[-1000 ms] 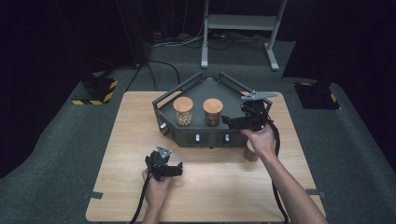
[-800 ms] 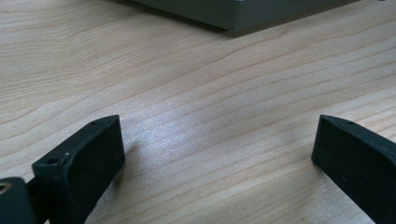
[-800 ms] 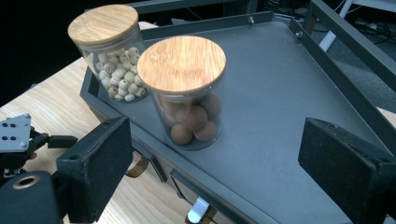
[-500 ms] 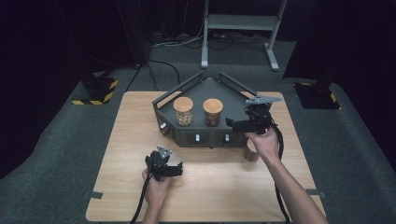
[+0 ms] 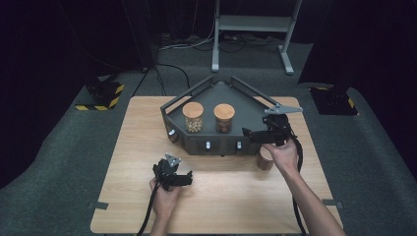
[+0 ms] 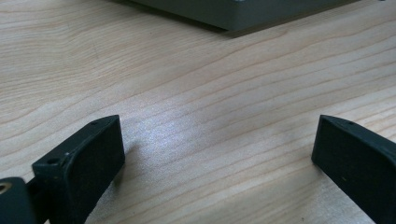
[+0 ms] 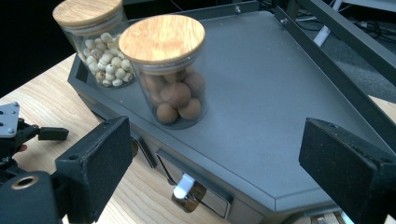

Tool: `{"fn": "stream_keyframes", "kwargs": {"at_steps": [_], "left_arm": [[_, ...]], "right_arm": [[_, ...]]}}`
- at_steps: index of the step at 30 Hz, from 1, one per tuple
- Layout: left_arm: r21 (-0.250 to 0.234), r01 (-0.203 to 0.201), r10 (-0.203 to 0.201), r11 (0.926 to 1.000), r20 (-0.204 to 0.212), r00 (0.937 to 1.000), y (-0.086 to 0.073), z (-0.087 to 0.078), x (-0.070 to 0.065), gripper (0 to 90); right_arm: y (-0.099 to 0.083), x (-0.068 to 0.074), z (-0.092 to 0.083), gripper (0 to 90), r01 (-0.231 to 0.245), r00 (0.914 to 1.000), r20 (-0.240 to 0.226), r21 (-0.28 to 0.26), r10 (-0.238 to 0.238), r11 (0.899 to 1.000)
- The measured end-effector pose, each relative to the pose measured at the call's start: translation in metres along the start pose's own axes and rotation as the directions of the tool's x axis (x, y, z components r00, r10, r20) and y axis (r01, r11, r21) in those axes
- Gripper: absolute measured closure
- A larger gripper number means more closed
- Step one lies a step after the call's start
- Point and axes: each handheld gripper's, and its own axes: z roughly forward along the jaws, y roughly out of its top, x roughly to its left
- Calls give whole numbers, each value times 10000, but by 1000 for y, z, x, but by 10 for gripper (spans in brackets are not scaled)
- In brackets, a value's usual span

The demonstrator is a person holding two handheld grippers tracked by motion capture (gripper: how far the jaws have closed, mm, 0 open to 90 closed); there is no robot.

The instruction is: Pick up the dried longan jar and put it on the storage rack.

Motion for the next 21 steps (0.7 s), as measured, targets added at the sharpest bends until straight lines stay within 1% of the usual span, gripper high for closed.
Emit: {"fn": "stream_keyframes", "kwargs": {"at_steps": [6, 14, 21], "left_arm": [[-6, -4, 4, 10000, 2, 10000, 0, 0, 0, 25], [-6, -4, 4, 10000, 3, 10000, 0, 0, 0, 25], [-3, -3, 3, 10000, 6, 10000, 0, 0, 0, 25]], "right_arm": [[-9, -4, -2, 92, -225, 9997, 132, 17, 225, 9997], [-18, -5, -4, 89, -322, 9992, 219, -21, 323, 9995], [-26, -2, -5, 87, -183, 9993, 332, -104, 187, 9998]]}}
